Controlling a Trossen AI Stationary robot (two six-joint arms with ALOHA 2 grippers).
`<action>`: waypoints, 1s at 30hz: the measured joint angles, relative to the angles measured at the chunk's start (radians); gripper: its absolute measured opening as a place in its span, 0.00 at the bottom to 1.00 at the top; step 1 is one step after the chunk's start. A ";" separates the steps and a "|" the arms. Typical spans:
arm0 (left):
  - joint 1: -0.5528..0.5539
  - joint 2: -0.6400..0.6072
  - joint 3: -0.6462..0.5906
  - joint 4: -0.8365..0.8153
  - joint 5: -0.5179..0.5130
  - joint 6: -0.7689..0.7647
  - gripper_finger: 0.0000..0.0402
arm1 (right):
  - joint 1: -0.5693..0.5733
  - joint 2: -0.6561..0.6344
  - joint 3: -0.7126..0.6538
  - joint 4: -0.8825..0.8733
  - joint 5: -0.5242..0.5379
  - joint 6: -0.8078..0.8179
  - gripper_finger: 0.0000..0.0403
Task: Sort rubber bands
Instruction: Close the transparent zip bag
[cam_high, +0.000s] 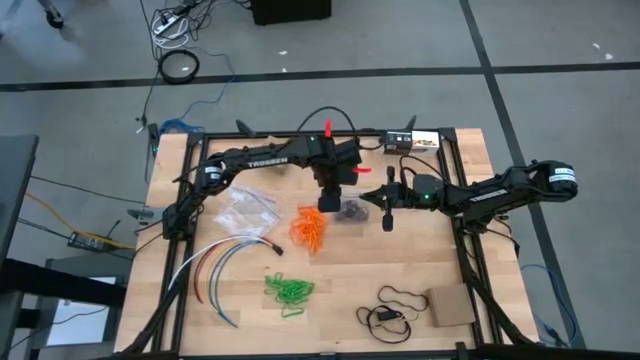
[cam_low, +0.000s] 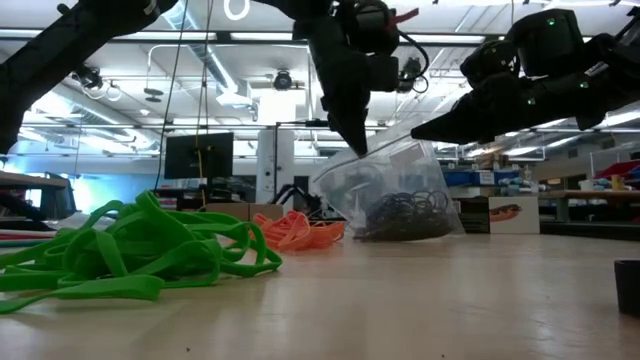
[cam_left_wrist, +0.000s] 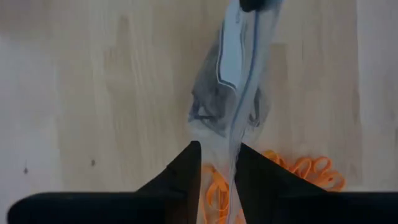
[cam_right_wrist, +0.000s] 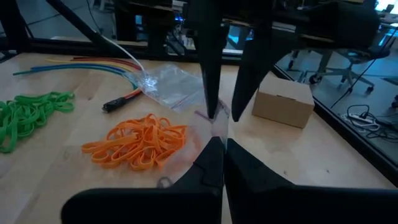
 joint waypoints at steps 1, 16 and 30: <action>0.000 -0.001 -0.009 0.007 0.000 0.003 0.25 | -0.001 0.000 0.000 0.000 0.000 0.000 0.00; 0.061 -0.470 -0.738 0.670 0.129 -0.052 0.25 | -0.003 0.000 0.000 0.010 -0.003 0.014 0.00; 0.020 -0.426 -0.896 0.964 0.096 -0.173 0.25 | -0.003 0.000 0.000 0.019 -0.003 0.021 0.00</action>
